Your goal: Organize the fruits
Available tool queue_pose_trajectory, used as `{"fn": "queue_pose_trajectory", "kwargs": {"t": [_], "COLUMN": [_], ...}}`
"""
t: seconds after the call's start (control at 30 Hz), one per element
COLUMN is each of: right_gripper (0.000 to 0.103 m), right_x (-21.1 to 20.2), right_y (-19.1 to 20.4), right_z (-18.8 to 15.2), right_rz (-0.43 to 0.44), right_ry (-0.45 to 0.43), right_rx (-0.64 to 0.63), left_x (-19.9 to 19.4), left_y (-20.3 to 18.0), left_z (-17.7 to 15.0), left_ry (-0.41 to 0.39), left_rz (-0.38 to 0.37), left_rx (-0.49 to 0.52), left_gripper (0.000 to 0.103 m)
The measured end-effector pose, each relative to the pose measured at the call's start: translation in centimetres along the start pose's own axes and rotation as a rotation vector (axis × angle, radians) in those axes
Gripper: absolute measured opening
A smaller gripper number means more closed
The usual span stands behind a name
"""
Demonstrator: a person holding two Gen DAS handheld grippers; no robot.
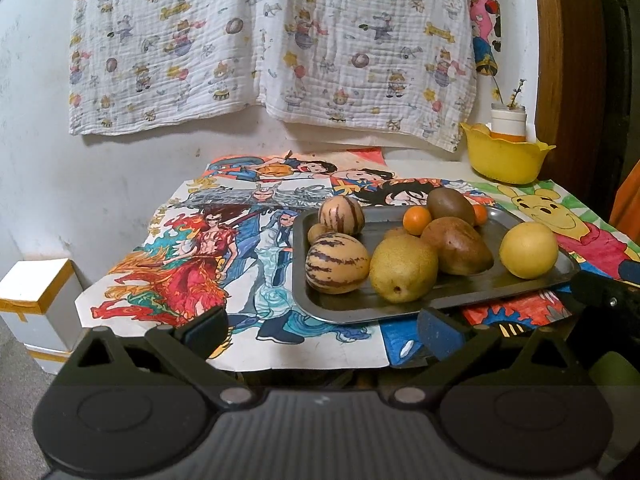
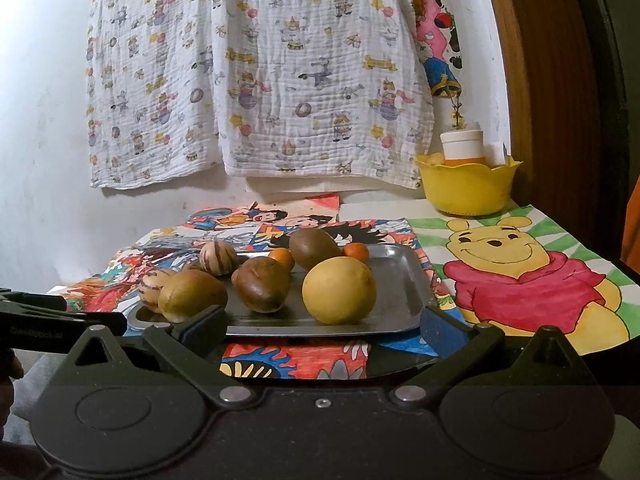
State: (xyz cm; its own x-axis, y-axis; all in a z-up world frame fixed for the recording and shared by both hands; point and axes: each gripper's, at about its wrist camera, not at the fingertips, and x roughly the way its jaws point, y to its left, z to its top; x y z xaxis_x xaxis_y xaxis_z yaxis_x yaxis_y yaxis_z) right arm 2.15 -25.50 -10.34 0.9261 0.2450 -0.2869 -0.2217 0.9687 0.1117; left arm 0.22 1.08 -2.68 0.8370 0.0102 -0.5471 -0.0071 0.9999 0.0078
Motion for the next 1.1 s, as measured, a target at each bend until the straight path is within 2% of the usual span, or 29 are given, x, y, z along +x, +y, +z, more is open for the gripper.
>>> {"fn": "queue_pose_trajectory", "kwargs": {"t": [1.1], "right_gripper": [0.102], "right_x": [-0.02], "right_y": [-0.07], "right_z": [0.11], "right_rz": [0.003], "right_ry": [0.01], "right_rx": [-0.023], "left_x": [-0.07], "left_y": [-0.06], "left_z": [0.03], "left_ry": [0.001], "left_rz": [0.002], "left_rx": [0.002], "left_gripper": [0.103]}}
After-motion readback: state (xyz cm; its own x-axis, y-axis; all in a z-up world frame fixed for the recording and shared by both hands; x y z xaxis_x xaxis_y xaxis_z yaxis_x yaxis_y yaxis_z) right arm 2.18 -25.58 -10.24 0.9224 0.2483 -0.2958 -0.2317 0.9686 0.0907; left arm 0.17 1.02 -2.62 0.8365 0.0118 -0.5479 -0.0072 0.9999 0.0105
